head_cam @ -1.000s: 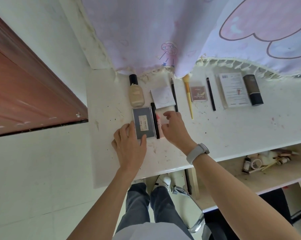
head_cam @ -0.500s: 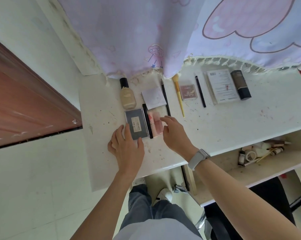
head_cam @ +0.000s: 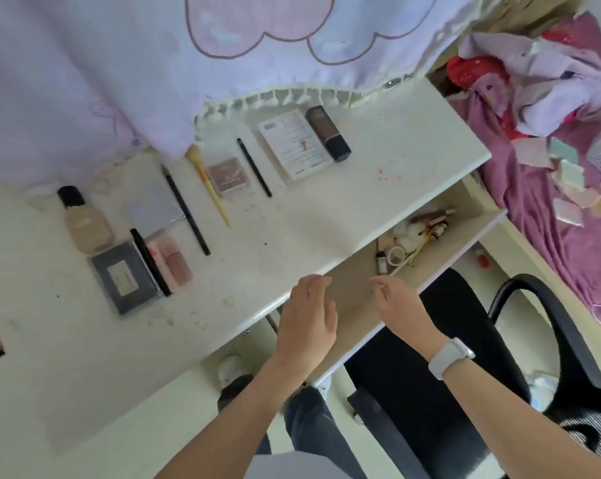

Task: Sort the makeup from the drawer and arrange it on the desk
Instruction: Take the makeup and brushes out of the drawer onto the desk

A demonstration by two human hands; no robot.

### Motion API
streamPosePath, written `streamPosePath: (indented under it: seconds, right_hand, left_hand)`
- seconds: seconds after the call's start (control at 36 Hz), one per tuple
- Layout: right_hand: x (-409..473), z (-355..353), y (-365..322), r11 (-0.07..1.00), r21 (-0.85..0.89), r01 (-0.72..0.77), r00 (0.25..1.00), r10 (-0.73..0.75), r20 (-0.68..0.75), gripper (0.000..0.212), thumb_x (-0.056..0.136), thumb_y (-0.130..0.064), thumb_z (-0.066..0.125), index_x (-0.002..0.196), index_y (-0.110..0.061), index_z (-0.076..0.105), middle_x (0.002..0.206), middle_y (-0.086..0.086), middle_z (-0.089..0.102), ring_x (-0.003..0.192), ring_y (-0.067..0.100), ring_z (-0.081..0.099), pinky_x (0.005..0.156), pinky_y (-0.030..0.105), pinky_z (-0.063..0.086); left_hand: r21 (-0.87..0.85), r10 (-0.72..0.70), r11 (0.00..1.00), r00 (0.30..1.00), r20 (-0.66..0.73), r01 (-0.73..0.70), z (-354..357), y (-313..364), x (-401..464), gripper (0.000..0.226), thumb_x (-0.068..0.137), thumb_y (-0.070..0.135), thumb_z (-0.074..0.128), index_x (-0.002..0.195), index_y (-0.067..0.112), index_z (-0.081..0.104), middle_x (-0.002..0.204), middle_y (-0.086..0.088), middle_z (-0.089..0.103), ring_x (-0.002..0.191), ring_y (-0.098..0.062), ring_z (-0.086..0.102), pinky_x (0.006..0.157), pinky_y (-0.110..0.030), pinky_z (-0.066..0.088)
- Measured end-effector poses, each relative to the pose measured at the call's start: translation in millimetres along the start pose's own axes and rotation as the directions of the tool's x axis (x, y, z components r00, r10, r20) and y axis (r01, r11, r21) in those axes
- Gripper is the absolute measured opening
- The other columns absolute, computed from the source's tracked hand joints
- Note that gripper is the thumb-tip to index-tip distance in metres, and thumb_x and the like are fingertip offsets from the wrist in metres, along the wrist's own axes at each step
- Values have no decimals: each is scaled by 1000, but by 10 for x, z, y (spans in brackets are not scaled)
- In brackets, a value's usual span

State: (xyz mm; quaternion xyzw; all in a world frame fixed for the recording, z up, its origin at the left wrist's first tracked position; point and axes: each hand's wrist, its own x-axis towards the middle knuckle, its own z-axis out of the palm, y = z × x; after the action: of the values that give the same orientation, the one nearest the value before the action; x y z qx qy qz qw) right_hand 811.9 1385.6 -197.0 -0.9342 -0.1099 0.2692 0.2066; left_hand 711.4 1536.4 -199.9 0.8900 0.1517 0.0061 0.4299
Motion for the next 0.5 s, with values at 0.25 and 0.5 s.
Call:
streamPosePath:
  seconds: [0.25, 0.5]
  right_hand:
    - [714, -342, 994, 963, -261, 63, 998, -60, 21, 39, 93, -6, 41, 131, -11, 48, 127, 9, 55, 109, 27, 55, 92, 40, 46]
    - [1785, -220, 1504, 719, -551, 423, 906, -325, 272, 58, 85, -4, 49, 140, -23, 39, 147, -1, 36, 127, 26, 33, 88, 38, 43]
  left_hand:
    - [47, -122, 993, 943, 311, 113, 1165, 162, 595, 35, 98, 23, 41, 132, 15, 45, 131, -2, 48, 117, -15, 50, 98, -26, 40]
    - [82, -286, 958, 933, 219, 275, 2087, -85, 1209, 38, 95, 16, 41, 132, 7, 45, 129, -13, 48, 119, -28, 46, 102, -41, 38]
